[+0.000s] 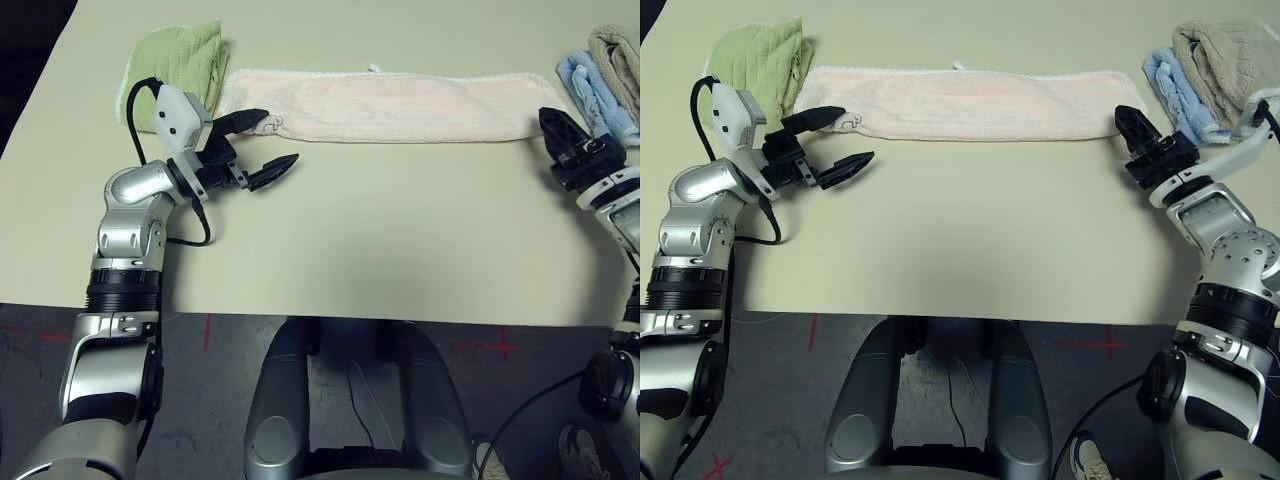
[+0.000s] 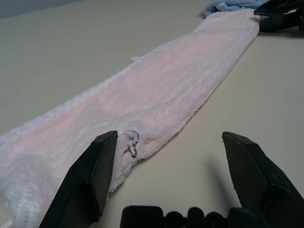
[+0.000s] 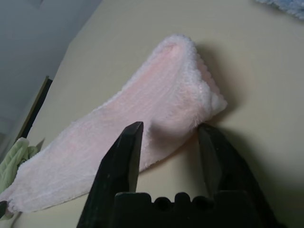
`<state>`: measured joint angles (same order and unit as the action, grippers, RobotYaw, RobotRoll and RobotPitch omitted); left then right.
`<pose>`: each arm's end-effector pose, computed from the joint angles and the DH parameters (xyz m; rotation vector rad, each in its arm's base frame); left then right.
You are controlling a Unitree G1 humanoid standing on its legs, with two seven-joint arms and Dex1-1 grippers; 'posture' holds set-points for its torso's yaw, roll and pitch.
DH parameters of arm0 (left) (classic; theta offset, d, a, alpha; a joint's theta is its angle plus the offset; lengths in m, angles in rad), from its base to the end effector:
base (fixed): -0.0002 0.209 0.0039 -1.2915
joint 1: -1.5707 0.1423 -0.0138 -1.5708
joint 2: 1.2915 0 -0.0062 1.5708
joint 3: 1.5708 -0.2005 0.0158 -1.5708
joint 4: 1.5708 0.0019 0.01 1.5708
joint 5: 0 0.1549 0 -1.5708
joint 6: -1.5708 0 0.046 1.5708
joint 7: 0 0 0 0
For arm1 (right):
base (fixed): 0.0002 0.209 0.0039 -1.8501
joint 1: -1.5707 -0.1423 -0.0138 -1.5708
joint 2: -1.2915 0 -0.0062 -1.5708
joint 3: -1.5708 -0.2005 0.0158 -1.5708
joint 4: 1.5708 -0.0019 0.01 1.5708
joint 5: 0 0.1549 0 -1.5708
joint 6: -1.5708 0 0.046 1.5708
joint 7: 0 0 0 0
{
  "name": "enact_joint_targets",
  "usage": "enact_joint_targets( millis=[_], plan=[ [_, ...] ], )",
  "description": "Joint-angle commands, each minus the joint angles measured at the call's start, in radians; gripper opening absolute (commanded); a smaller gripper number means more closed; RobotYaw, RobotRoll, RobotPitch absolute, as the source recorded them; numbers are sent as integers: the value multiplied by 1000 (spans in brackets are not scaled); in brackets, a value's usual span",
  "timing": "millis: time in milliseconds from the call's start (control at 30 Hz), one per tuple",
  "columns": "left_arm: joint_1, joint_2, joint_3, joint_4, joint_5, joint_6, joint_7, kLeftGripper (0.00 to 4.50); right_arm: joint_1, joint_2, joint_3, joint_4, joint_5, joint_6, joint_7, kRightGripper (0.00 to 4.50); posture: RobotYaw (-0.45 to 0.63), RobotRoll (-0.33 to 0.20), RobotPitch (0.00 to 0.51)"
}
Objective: Fold the towel and set it aside.
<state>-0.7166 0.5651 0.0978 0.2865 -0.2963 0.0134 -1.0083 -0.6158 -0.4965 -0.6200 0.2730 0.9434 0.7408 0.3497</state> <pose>0.3305 0.2526 0.2152 0.4066 -0.3344 -0.8949 0.2942 -0.3190 0.1767 0.7443 -0.1427 0.2984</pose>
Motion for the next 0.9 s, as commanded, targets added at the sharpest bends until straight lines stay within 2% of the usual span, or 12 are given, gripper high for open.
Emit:
enact_joint_targets(
  millis=[33, 167, 867, 900],
  plan=[
    [15, 6, -13, -7, -2, 2, -11, 4500, 25, -2, -14, -9, 10, 8, -12, 1426, -7, 0, 404],
    [15, 4, -14, -7, -3, 3, -11, 4500, 31, 1, -14, -23, 19, 6, -19, 18, -9, 0, 402],
    [11, 6, -17, -8, -2, 15, -14, 4500, 74, -39, -35, -47, 47, 31, -28, 18, -18, 0, 398],
    [11, 6, -17, -8, -2, 15, -14, 4500, 74, -40, -34, -48, 48, 32, -30, 520, -18, 0, 398]
  ],
)
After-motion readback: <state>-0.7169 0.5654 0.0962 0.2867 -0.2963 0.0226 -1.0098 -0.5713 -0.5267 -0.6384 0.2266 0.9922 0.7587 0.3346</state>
